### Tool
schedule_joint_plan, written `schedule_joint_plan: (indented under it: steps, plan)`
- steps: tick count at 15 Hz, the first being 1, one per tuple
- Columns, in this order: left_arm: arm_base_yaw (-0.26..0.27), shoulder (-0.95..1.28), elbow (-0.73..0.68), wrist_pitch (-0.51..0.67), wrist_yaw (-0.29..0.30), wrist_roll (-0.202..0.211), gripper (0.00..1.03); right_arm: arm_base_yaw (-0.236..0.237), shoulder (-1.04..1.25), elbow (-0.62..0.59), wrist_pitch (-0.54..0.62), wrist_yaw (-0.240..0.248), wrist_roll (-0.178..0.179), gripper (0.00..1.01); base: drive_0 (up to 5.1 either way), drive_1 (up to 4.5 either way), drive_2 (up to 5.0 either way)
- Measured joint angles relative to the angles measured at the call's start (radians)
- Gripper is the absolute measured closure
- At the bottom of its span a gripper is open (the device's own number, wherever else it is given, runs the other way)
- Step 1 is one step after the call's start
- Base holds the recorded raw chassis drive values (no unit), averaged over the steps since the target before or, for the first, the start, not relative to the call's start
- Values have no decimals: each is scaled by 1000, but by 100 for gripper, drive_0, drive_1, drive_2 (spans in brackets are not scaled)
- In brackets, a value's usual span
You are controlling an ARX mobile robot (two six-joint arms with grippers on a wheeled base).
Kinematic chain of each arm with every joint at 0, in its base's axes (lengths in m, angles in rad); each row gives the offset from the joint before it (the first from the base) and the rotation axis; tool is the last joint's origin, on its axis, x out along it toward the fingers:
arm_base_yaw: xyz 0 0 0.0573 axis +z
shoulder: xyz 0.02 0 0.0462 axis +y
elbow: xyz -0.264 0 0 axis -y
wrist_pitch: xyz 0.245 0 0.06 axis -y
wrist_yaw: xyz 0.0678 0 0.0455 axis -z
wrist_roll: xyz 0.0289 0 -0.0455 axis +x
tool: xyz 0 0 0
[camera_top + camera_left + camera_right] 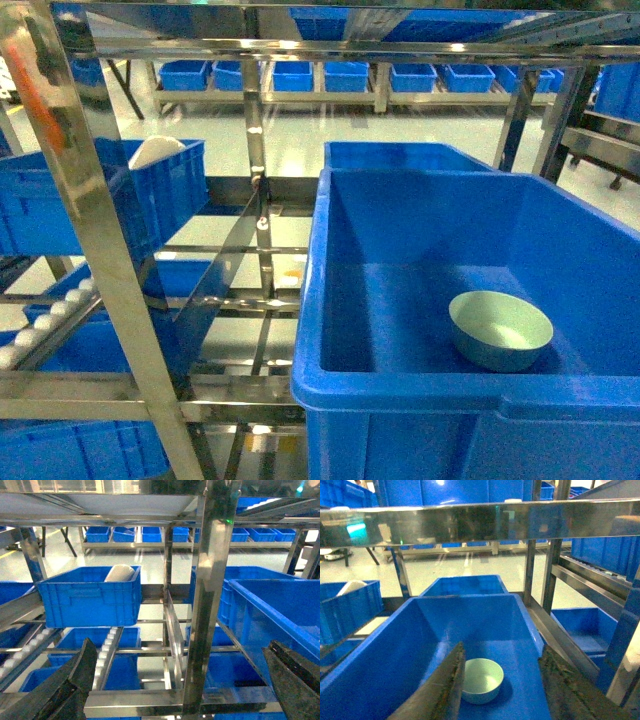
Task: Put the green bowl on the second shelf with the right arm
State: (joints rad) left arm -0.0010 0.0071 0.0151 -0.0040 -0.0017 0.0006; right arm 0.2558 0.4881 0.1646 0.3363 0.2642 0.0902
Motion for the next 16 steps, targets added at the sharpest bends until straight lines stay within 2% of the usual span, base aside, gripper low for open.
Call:
schedule_joint_plan:
  steps: [1, 2, 3, 4, 5, 9, 10, 11, 16]
  plan:
    - [0, 0, 0, 0, 1, 0, 5, -31, -32, -27, -15, -36, -41, 64, 0, 0, 0]
    - [0, 0, 0, 0, 1, 0, 5, -142, -152, -91, -75, -147, -83, 99, 0, 0, 0]
    - [0, 0, 0, 0, 1, 0, 5, -234, -184, -106, -98, -249, -85, 99, 0, 0, 0]
    - [0, 0, 0, 0, -1, 0, 5, -266, -204, -112, -110, -248, -84, 99, 0, 0, 0]
    - [0, 0, 0, 1, 1, 0, 5, -258, -228, -117, -121, -266, -84, 99, 0, 0, 0]
    - [0, 0, 0, 0, 1, 0, 5, -256, -310, -152, -158, -264, -84, 99, 0, 0, 0]
    - [0, 0, 0, 0, 1, 0, 5, -256, -349, -151, -212, -264, -84, 99, 0, 0, 0]
    - [0, 0, 0, 0, 0, 0, 5, -256, -431, -151, -332, -265, -85, 99, 0, 0, 0]
    - [0, 0, 0, -1, 1, 0, 5, -256, -484, -151, -343, -265, -85, 99, 0, 0, 0]
